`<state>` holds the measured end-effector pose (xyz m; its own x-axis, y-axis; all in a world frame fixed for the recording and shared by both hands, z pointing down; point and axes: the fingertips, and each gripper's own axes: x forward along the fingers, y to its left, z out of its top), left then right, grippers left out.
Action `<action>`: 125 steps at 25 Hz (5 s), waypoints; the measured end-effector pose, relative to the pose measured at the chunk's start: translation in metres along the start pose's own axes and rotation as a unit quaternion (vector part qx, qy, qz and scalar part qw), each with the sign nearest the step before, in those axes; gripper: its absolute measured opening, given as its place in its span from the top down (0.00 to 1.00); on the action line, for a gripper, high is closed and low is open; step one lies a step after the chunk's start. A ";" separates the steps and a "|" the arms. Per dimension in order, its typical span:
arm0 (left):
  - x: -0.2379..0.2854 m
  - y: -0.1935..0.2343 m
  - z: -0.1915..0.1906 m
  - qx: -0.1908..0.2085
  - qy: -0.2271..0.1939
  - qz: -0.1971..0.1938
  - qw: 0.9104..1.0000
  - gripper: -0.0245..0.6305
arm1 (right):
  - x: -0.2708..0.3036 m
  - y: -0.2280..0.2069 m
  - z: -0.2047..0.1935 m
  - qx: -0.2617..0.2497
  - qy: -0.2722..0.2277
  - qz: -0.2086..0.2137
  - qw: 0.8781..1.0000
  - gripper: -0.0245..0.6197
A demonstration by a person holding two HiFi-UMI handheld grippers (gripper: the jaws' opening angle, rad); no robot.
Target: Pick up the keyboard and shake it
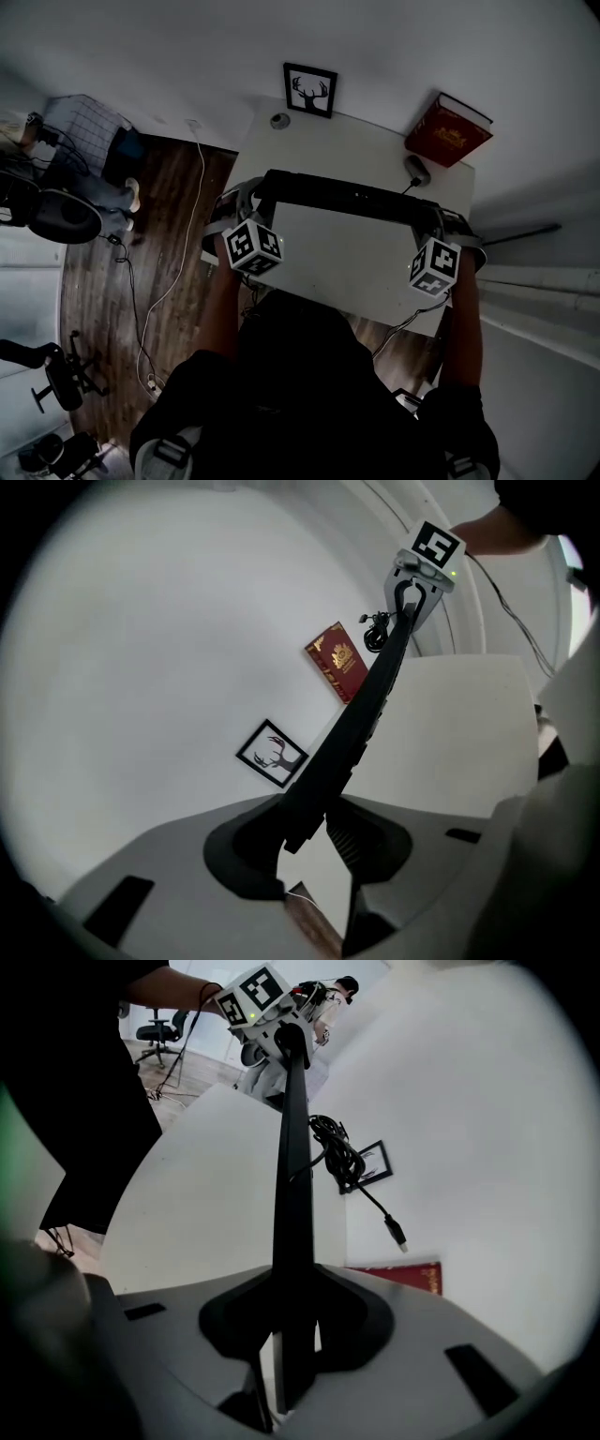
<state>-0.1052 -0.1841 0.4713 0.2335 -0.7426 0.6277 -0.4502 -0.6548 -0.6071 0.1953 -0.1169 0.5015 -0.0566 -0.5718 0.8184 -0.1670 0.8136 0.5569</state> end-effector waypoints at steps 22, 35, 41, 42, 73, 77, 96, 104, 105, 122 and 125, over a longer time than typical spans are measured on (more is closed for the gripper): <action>-0.094 0.119 0.107 0.028 -0.162 0.137 0.977 0.75 | -0.193 -0.083 0.024 0.022 0.112 -0.297 0.948 0.81; -0.074 0.046 0.191 0.072 -0.274 0.033 0.959 0.75 | -0.257 -0.007 -0.039 0.118 0.231 -0.303 0.917 0.81; -0.078 0.013 0.229 0.093 -0.305 -0.004 0.948 0.75 | -0.282 0.026 -0.065 0.149 0.276 -0.292 0.904 0.81; -0.080 0.009 0.234 0.093 -0.313 -0.009 0.945 0.75 | -0.288 0.029 -0.067 0.154 0.284 -0.293 0.900 0.81; -0.146 0.162 -0.080 -0.062 -0.024 0.203 0.977 0.75 | -0.109 -0.091 0.186 -0.075 -0.012 -0.242 0.967 0.81; -0.183 0.184 -0.125 -0.080 0.023 0.249 0.965 0.75 | -0.097 -0.099 0.246 -0.105 -0.069 -0.241 0.962 0.81; -0.154 0.162 -0.070 -0.048 -0.033 0.202 0.978 0.75 | -0.114 -0.084 0.180 -0.063 -0.001 -0.240 0.969 0.81; -0.128 0.146 -0.023 -0.017 -0.074 0.163 0.984 0.75 | -0.125 -0.072 0.129 -0.025 0.041 -0.241 0.969 0.81; -0.123 0.141 -0.021 -0.014 -0.073 0.154 0.985 0.75 | -0.122 -0.067 0.124 -0.019 0.045 -0.234 0.971 0.81; -0.049 0.025 -0.082 0.002 -0.021 -0.014 1.000 0.75 | -0.045 0.057 0.090 0.030 0.085 -0.060 0.994 0.81; -0.039 0.004 -0.099 0.006 -0.013 -0.045 0.999 0.75 | -0.032 0.085 0.090 0.041 0.094 -0.024 0.994 0.81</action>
<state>-0.2013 -0.1436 0.4925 0.2955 -0.6841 0.6668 -0.4161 -0.7205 -0.5548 0.0940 -0.0390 0.5100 0.1368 -0.5747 0.8068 -0.2443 0.7698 0.5897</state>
